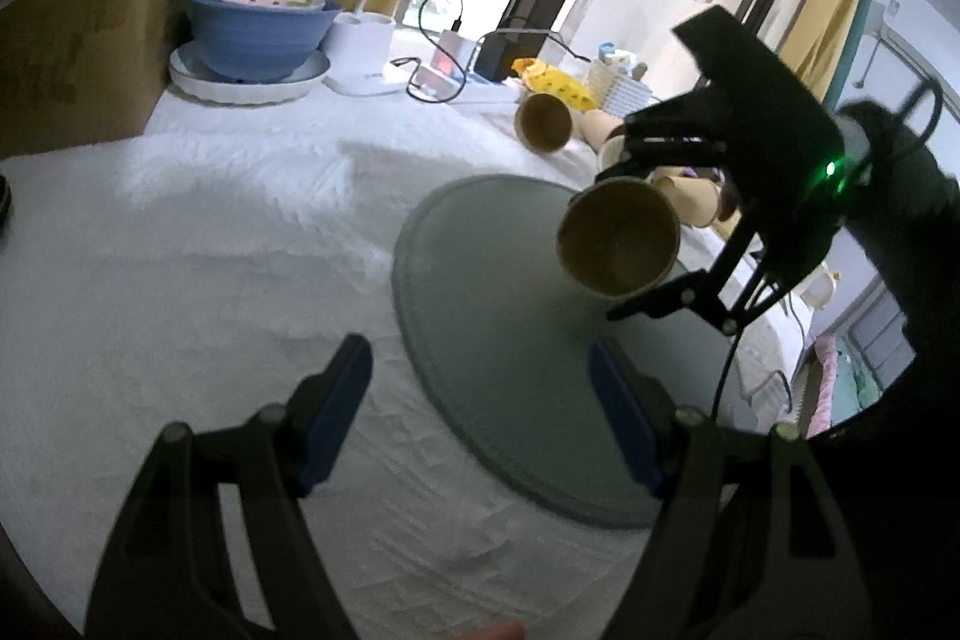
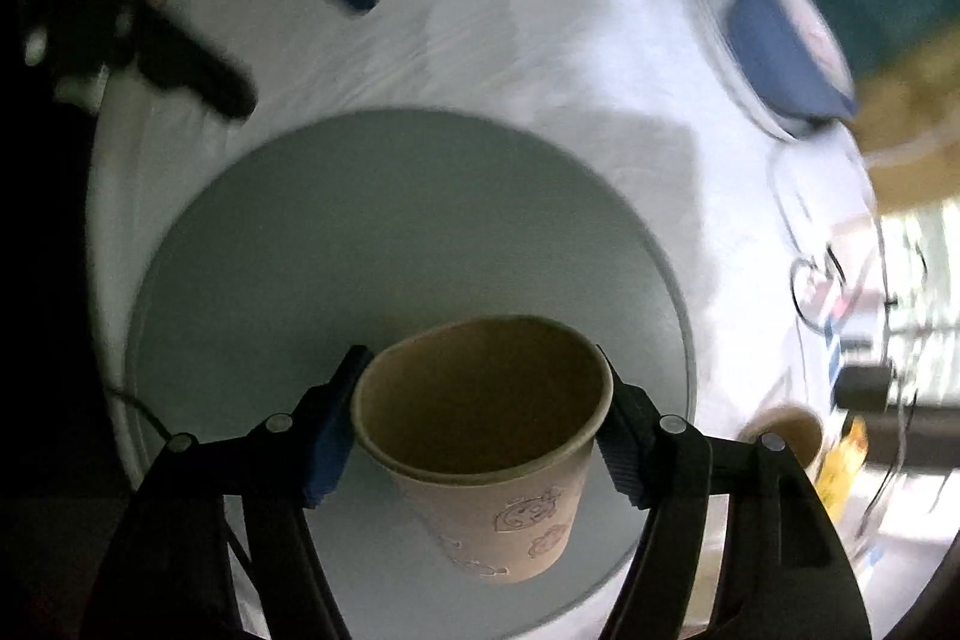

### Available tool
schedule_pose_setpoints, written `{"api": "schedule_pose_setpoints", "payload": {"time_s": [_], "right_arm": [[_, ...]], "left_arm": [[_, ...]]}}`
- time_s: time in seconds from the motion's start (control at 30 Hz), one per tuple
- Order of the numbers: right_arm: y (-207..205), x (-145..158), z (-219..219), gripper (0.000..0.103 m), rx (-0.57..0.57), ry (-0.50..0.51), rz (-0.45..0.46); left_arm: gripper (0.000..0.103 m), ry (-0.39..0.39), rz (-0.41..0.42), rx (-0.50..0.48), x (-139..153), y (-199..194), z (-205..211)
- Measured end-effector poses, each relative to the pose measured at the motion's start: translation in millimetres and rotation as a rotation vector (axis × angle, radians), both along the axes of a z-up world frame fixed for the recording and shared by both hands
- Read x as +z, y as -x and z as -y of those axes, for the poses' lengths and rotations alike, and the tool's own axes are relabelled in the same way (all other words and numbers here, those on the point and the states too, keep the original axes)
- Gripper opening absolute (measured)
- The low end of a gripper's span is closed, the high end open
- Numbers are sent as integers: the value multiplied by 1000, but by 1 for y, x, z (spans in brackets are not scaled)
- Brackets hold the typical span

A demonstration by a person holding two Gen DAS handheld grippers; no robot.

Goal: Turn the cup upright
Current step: 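Rotate the cup upright with the right gripper while the left gripper releases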

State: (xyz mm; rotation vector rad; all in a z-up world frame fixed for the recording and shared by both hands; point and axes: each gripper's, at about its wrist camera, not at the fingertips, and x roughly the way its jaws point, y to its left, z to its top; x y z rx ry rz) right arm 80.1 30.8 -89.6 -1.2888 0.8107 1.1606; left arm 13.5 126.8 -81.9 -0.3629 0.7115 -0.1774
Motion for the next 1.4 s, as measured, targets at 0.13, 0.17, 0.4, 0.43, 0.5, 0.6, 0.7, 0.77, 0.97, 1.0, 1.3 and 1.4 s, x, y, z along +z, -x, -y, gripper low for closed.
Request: {"api": "schedule_pose_setpoints", "payload": {"time_s": [0.13,0.17,0.4,0.43,0.5,0.6,0.7,0.77,0.97,1.0,1.3,1.4], "right_arm": [[-7,9,17,72,-130,-180,-22],[-7,12,22,72,-158,-221,-29],[-18,28,55,72,-416,-565,-78],[-19,29,59,72,-450,-621,-86],[-21,29,67,72,-514,-702,-115],[-13,29,76,72,-577,-795,-121],[-15,25,83,72,-640,-839,-116],[-15,22,87,72,-670,-847,-108],[-14,18,99,72,-722,-881,-68],[-15,16,101,72,-732,-884,-69],[-12,16,113,74,-767,-901,-58],[-8,13,114,74,-774,-886,-42]], "left_arm": [[76,-22,-2,12,2,-5,9],[76,-30,-5,18,3,-7,11],[76,-54,-8,40,5,-16,25],[76,-57,-10,44,5,-17,26],[76,-60,-13,56,5,-21,28],[76,-66,-6,70,6,-22,31],[76,-67,1,92,5,-23,30],[76,-68,6,112,5,-24,28],[76,-79,25,151,4,-25,25],[76,-73,24,152,3,-26,25],[76,-75,42,144,5,-28,32],[76,-81,53,147,6,-27,35]]}}
